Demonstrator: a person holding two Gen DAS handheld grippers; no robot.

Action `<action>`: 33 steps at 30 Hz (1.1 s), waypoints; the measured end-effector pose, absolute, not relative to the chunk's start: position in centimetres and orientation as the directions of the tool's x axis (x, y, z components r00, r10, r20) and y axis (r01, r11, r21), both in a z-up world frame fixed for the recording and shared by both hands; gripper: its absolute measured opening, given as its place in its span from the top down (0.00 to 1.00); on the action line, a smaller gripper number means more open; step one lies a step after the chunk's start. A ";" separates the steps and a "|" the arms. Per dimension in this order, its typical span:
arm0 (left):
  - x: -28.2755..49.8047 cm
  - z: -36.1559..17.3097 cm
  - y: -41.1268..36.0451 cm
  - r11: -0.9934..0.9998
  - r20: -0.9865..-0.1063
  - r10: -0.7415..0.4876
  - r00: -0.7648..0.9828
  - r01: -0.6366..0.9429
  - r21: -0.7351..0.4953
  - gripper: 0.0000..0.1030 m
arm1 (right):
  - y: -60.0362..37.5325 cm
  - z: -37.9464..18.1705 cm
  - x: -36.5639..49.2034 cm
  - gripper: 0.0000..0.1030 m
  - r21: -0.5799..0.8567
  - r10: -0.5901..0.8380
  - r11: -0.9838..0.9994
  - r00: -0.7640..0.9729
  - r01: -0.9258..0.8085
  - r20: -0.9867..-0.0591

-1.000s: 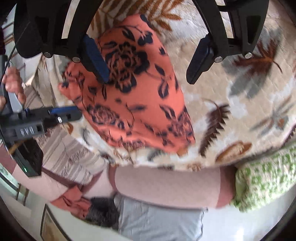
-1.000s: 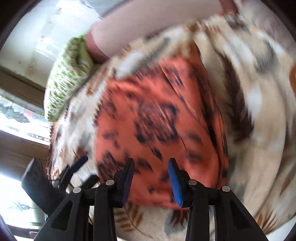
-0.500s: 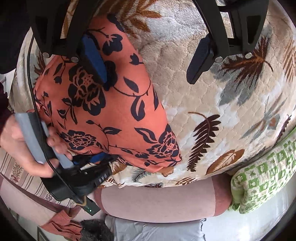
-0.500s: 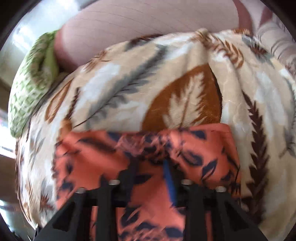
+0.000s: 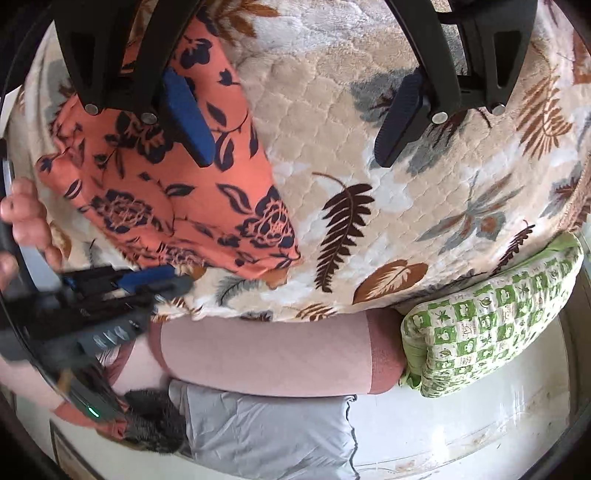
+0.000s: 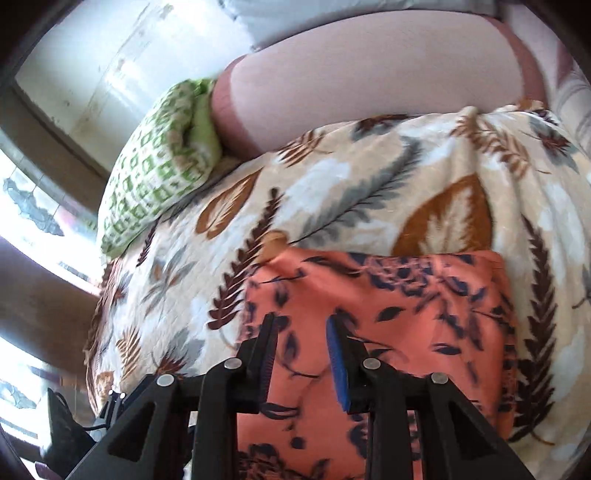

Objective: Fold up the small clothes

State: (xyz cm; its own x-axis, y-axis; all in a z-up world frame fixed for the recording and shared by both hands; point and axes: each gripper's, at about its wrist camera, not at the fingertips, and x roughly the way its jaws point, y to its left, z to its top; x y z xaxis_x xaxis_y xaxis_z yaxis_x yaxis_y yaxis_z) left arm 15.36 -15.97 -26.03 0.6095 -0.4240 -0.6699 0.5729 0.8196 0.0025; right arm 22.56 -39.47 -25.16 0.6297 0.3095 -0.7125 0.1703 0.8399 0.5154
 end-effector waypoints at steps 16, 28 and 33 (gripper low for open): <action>16.0 -26.7 -16.4 0.816 -0.684 -0.386 0.619 0.575 0.060 0.14 | -38.6 -29.1 25.2 0.70 0.518 0.328 0.826 0.560 0.221 -0.761; 13.9 -25.8 -16.7 0.817 -0.642 -0.388 0.661 0.569 0.092 0.14 | -41.6 -23.4 6.3 0.27 0.574 0.246 0.791 0.749 0.212 -0.615; 12.8 -25.0 -16.2 0.845 -0.643 -0.348 0.683 0.526 0.102 0.14 | -39.9 -23.0 1.2 0.27 0.503 0.113 0.820 0.786 0.271 -0.608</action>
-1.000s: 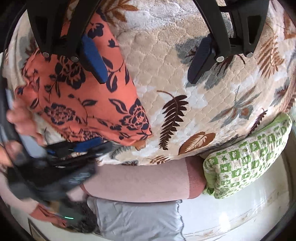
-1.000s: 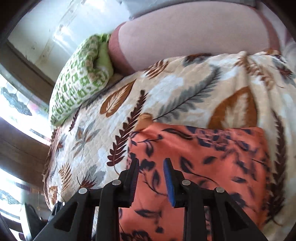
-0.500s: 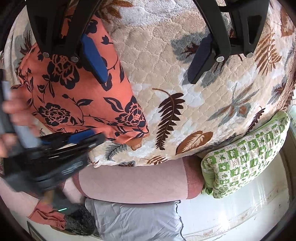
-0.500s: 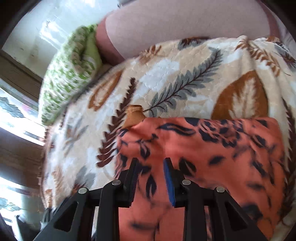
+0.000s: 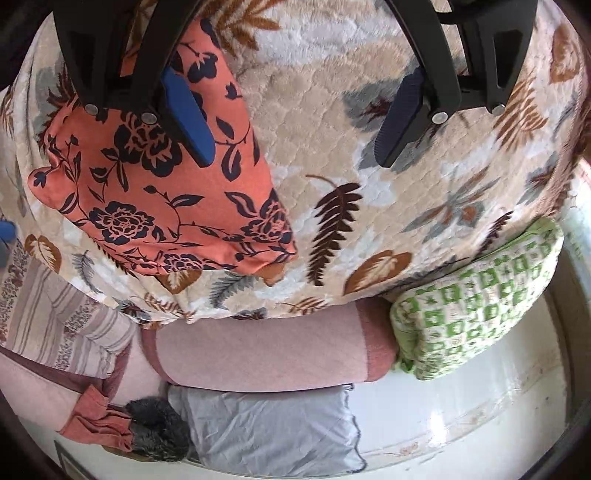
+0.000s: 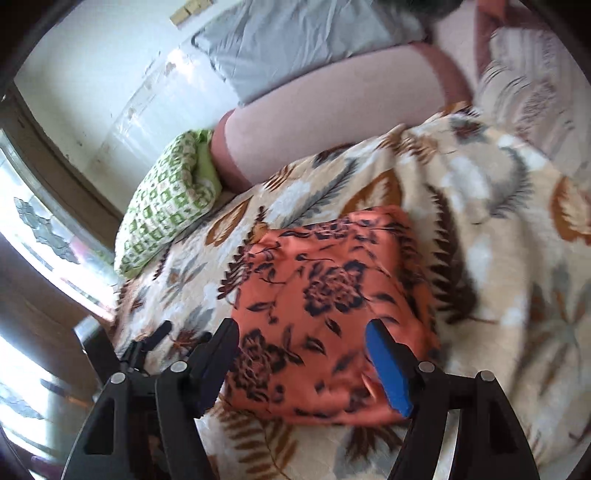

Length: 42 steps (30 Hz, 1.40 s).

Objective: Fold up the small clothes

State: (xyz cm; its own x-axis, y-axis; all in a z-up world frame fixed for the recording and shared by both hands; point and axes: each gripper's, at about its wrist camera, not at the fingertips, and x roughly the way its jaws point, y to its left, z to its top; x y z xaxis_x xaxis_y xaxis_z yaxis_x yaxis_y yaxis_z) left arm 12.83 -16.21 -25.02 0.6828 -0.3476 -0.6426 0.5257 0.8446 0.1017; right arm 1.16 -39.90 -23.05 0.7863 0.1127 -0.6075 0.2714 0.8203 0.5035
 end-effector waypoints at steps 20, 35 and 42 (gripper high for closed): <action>2.8 -14.5 -10.6 0.901 -0.547 -0.271 0.792 0.408 0.145 0.10 | -33.6 -17.3 -4.1 0.27 0.340 -0.006 0.919 0.872 0.197 -0.489; 0.9 -9.8 -11.4 0.912 -0.524 -0.278 0.805 0.392 0.119 0.10 | -32.9 -15.2 -8.3 0.27 0.252 -0.048 0.952 0.900 0.172 -0.433; 0.6 -9.1 -12.2 0.913 -0.533 -0.272 0.801 0.391 0.120 0.10 | -33.8 -15.4 -9.3 0.27 0.251 -0.061 0.949 0.894 0.189 -0.443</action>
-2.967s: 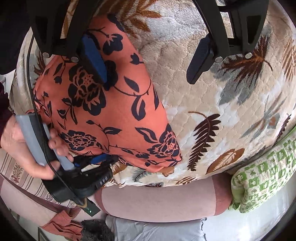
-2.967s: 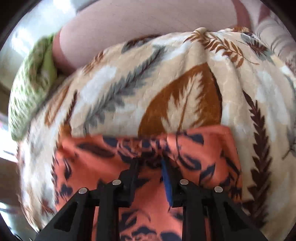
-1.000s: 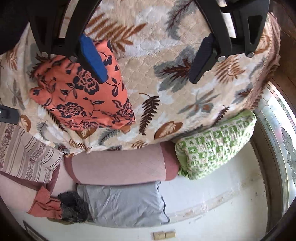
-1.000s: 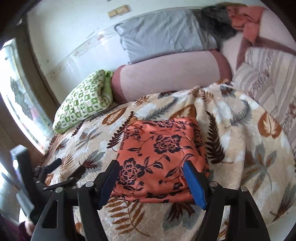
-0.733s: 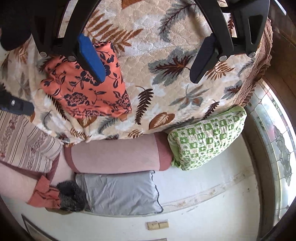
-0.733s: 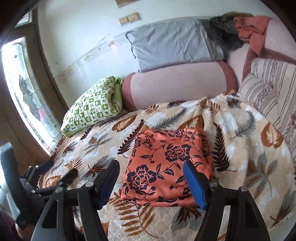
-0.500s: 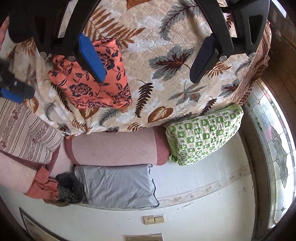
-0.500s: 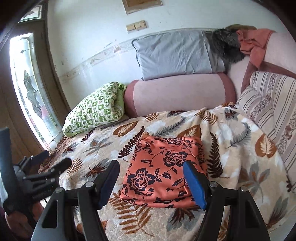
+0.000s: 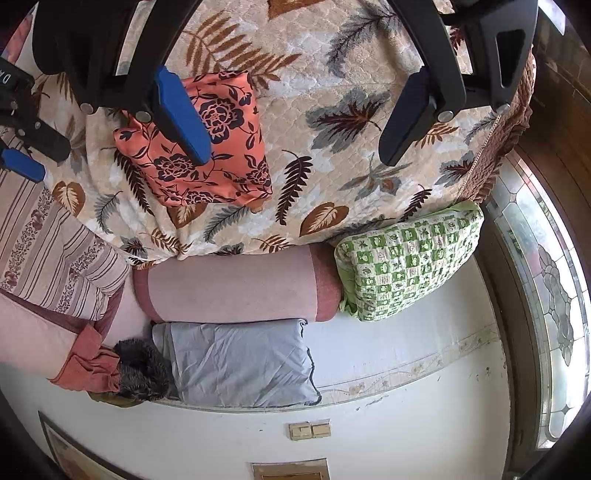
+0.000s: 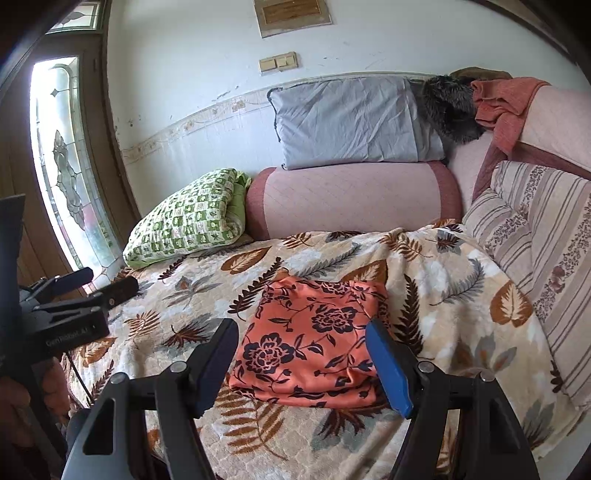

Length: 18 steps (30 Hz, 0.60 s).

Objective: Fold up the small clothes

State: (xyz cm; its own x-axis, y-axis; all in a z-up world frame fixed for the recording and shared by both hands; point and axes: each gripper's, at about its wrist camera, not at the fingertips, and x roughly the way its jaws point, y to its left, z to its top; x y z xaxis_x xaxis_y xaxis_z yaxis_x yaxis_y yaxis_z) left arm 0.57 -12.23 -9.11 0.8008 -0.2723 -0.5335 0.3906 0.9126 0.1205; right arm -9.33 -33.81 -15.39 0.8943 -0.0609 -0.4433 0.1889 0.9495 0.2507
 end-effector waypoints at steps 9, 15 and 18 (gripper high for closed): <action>0.2 -8.4 -12.4 0.917 -0.526 -0.267 0.807 0.381 0.117 0.10 | -34.3 -15.1 -10.3 0.27 0.245 -0.086 0.946 0.893 0.212 -0.442; -0.2 -7.9 -12.5 0.915 -0.517 -0.277 0.810 0.386 0.114 0.10 | -33.5 -14.5 -10.6 0.27 0.226 -0.080 0.955 0.899 0.194 -0.431; -0.3 -7.6 -12.3 0.920 -0.509 -0.276 0.816 0.378 0.106 0.10 | -33.1 -14.2 -10.6 0.27 0.215 -0.081 0.958 0.901 0.188 -0.426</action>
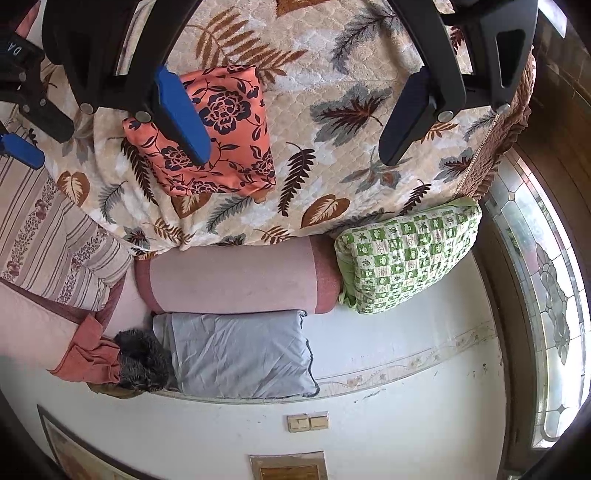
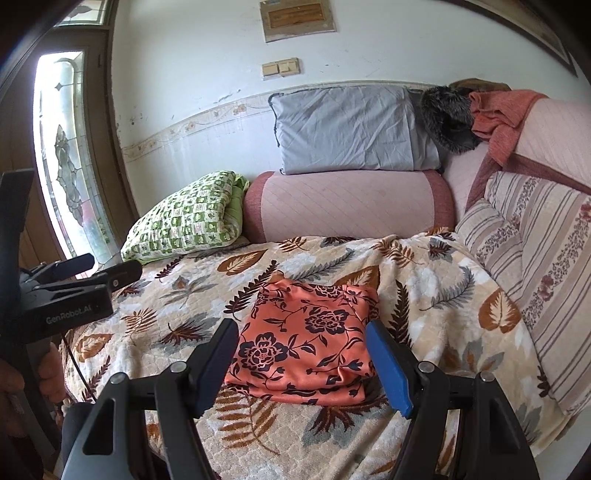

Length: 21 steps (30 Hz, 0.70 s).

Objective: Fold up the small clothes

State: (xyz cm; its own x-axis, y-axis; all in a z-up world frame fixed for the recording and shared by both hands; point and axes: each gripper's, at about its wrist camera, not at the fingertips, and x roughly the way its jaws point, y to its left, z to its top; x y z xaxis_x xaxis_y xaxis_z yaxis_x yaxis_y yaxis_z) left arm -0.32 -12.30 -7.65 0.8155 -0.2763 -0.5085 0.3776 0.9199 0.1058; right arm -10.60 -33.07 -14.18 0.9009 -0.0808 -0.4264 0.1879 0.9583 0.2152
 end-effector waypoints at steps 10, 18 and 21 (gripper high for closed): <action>-0.4 -7.2 -11.4 0.928 -0.497 -0.280 0.822 0.364 0.080 0.10 | -32.9 -14.1 -10.3 0.27 0.221 -0.116 0.946 0.884 0.237 -0.453; -0.5 -7.4 -10.9 0.931 -0.495 -0.274 0.825 0.356 0.077 0.10 | -32.6 -14.3 -9.9 0.27 0.251 -0.109 0.935 0.877 0.250 -0.467; -0.3 -7.6 -10.6 0.933 -0.499 -0.274 0.822 0.353 0.067 0.10 | -32.1 -14.2 -9.7 0.27 0.247 -0.100 0.939 0.877 0.239 -0.469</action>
